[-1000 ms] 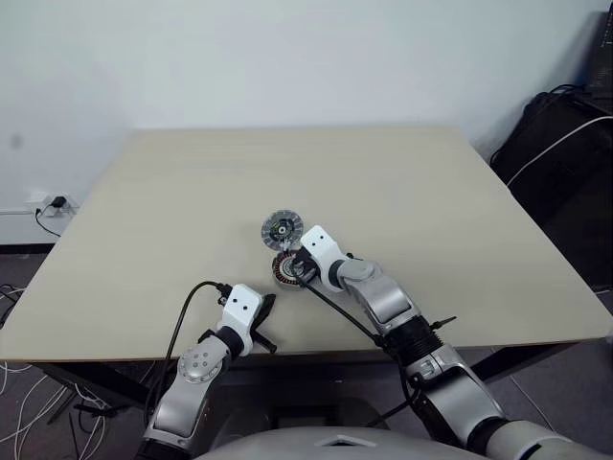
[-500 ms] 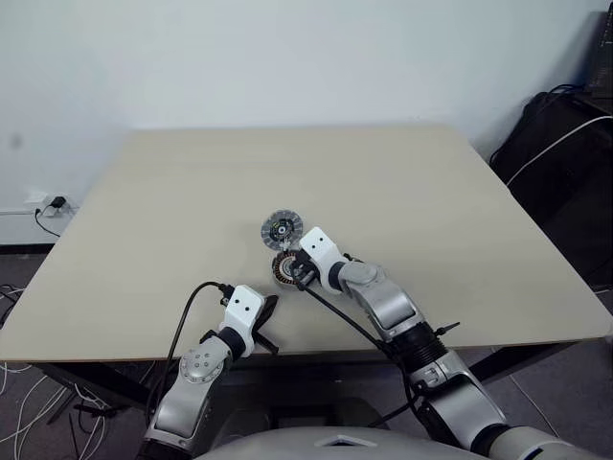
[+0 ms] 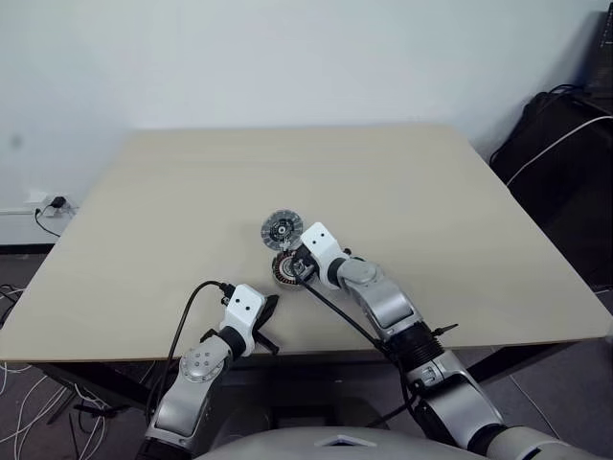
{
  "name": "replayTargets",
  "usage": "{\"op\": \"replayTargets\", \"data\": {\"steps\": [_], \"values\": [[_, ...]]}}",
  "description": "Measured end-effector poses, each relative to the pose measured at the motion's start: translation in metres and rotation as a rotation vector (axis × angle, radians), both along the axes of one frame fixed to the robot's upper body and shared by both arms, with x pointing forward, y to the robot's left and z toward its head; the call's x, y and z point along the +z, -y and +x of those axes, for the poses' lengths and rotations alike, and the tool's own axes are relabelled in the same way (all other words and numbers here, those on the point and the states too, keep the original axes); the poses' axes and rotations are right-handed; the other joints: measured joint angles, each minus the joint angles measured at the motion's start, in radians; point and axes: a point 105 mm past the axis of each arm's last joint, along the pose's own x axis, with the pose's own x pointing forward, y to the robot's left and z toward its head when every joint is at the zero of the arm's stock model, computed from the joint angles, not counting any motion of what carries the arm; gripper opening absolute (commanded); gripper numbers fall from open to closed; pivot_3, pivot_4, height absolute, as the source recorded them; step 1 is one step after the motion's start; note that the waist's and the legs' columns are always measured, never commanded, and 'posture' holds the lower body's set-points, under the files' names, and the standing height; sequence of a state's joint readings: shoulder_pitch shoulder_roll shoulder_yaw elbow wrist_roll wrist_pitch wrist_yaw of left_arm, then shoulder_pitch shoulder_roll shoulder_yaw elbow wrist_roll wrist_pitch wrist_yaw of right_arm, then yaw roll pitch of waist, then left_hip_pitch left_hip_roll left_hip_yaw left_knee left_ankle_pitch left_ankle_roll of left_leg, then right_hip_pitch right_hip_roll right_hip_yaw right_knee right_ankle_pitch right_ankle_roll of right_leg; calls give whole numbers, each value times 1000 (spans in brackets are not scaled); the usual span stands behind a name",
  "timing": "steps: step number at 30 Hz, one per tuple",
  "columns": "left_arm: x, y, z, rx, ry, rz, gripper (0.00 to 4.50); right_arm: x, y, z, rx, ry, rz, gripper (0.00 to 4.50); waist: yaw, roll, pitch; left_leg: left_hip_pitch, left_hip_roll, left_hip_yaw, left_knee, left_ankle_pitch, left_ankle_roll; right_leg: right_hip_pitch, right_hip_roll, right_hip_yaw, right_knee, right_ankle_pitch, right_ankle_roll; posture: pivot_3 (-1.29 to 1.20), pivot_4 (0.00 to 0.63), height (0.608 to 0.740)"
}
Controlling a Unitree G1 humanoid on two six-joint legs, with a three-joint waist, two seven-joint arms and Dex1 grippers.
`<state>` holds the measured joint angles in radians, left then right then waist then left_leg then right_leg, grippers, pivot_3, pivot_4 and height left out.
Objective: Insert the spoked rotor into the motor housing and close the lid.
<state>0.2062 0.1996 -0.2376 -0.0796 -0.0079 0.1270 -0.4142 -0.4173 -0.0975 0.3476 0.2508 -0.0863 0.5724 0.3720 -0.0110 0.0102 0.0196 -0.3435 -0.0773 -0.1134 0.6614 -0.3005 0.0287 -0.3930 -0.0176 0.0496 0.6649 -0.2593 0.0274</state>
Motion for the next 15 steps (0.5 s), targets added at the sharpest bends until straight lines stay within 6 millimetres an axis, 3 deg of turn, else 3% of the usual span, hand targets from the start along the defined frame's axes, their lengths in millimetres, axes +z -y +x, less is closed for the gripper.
{"op": "replayTargets", "data": {"steps": [15], "values": [[-3,-1,-4,7,-15,-4,0,-5,-4,4,1,-7,-22,27,-1,0,0,0,0,0,0,0,0,0,0,0,0,0,0,0,0,740]]}}
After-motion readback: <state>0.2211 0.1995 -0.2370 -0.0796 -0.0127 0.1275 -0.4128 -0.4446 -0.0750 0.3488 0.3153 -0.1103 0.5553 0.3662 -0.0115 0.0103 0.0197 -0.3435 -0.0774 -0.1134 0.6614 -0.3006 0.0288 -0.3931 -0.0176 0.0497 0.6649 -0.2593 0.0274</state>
